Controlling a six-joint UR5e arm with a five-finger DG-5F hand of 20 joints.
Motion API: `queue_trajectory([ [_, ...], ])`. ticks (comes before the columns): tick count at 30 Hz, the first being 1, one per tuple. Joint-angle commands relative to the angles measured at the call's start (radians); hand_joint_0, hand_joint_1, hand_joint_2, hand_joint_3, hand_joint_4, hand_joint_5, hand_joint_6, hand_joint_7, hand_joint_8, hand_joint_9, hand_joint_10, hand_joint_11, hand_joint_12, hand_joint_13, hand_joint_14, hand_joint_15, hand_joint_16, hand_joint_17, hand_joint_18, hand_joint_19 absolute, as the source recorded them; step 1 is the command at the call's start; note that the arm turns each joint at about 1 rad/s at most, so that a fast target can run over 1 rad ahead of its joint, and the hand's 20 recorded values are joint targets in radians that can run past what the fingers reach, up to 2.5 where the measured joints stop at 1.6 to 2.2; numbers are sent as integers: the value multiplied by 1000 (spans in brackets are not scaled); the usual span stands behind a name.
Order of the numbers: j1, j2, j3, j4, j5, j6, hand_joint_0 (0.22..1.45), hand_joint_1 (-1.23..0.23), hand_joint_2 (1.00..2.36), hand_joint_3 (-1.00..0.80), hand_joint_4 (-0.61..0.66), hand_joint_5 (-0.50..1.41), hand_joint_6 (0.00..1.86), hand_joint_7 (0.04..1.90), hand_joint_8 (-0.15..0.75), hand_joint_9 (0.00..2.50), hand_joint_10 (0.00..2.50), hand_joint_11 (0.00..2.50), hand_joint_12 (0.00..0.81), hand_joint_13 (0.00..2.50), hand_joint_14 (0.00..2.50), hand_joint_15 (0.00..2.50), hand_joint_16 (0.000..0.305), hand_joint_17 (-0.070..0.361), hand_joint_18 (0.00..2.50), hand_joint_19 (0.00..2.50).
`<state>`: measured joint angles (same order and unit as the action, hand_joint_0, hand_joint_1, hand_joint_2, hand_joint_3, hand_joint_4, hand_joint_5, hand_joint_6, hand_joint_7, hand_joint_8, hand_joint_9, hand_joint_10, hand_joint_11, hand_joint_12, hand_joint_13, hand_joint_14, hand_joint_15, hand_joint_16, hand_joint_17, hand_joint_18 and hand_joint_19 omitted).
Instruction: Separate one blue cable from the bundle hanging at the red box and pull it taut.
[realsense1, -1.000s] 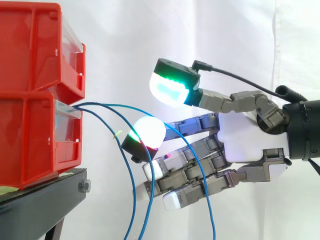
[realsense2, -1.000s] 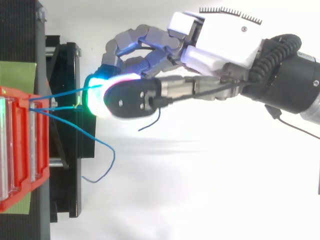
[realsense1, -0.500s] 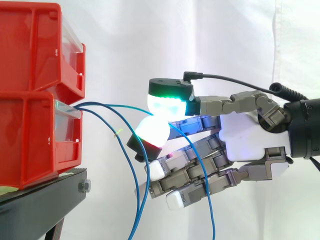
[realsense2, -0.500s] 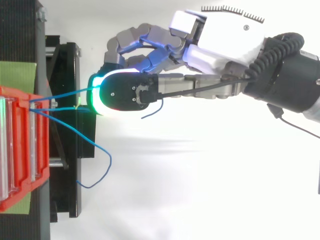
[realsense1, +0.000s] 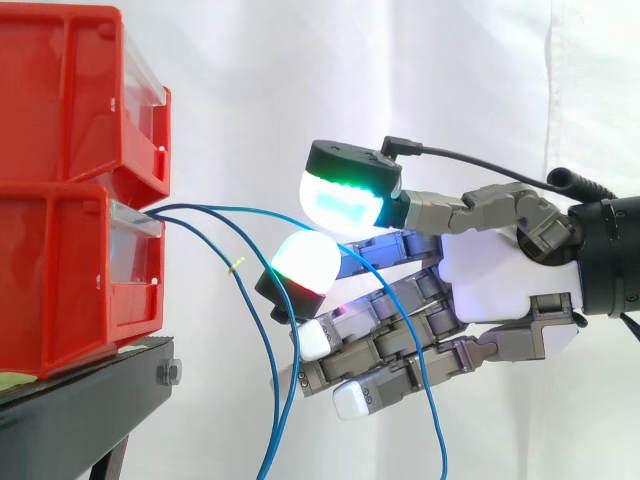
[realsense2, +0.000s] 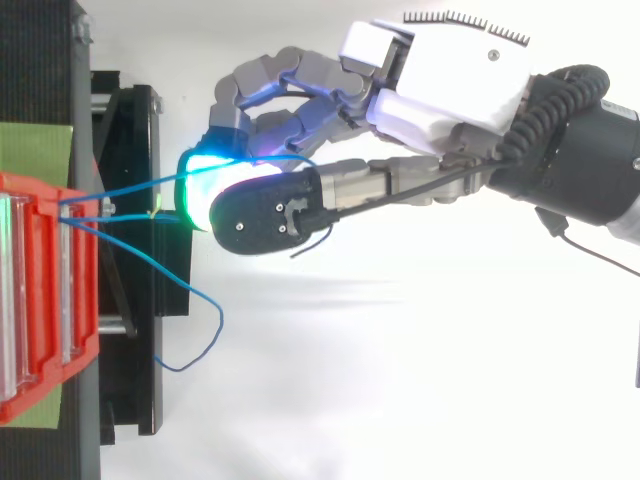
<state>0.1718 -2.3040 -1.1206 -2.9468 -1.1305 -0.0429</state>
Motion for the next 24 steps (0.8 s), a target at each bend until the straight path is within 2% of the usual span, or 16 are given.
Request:
queue_trajectory([
  [1,0,0,-1,0,0,0,572,-343,1000,-500,122,-181,830,1040,262,857,19,635,289,465,6,159,43,97,592,478],
  [5,0,0,-1,0,0,0,618,-318,1001,-488,119,-165,816,1081,259,869,21,604,282,465,6,159,42,94,585,484],
  [11,0,0,-1,0,0,0,614,-486,1024,-246,113,-165,820,1088,268,864,19,620,283,465,8,165,42,94,586,486],
  [15,0,0,-1,0,0,0,615,-673,1027,-102,128,-185,861,1206,269,847,19,646,287,460,6,169,42,95,586,474],
  [24,0,0,-1,0,0,-2,658,-714,1024,-151,-11,-200,896,1103,265,841,22,663,296,447,6,160,43,98,578,472],
])
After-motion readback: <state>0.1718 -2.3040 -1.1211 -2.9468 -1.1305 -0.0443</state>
